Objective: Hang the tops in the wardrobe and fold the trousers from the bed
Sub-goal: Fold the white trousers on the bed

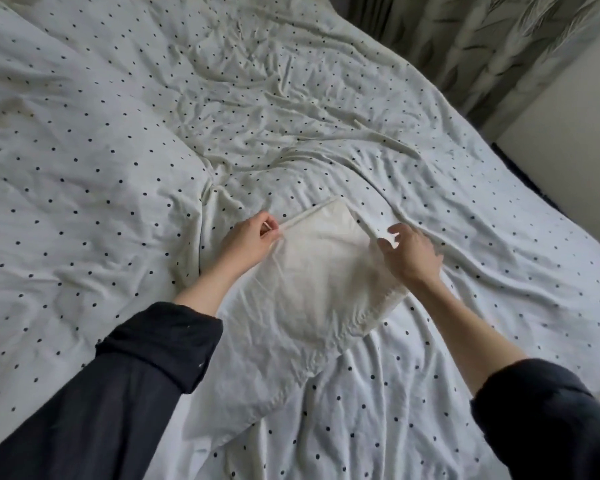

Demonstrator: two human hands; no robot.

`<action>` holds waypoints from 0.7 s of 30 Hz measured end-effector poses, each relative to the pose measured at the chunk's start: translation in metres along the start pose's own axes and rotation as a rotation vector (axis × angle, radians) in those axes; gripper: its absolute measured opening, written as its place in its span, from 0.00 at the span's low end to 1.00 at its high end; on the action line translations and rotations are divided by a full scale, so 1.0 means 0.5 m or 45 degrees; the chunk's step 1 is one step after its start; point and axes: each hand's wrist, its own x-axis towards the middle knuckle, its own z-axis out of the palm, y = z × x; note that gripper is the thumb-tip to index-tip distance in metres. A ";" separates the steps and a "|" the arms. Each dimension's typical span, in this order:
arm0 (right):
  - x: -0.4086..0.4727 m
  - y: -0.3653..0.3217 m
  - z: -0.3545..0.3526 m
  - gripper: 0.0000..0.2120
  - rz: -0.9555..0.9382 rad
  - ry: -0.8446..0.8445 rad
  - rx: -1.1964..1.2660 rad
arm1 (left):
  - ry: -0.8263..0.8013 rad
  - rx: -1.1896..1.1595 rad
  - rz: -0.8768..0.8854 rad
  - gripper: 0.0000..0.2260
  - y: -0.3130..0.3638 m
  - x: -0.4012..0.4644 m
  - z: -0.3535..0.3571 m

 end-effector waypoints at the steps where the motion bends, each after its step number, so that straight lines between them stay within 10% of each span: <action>1: -0.008 0.009 0.010 0.20 0.049 0.024 0.043 | -0.003 -0.011 -0.024 0.09 -0.012 -0.009 -0.002; 5: -0.073 0.062 0.070 0.26 0.371 -0.005 0.262 | 0.044 0.158 -0.105 0.15 -0.094 -0.107 -0.013; 11: -0.087 0.087 0.071 0.07 0.696 0.053 1.048 | -0.001 0.026 -0.119 0.08 -0.140 -0.157 -0.053; 16: -0.039 0.052 0.027 0.10 0.432 0.375 0.886 | -0.012 -0.229 -0.155 0.05 -0.151 -0.103 -0.063; 21: -0.047 0.045 0.048 0.20 0.828 0.225 1.193 | 0.259 -0.026 -0.085 0.12 -0.179 -0.130 -0.042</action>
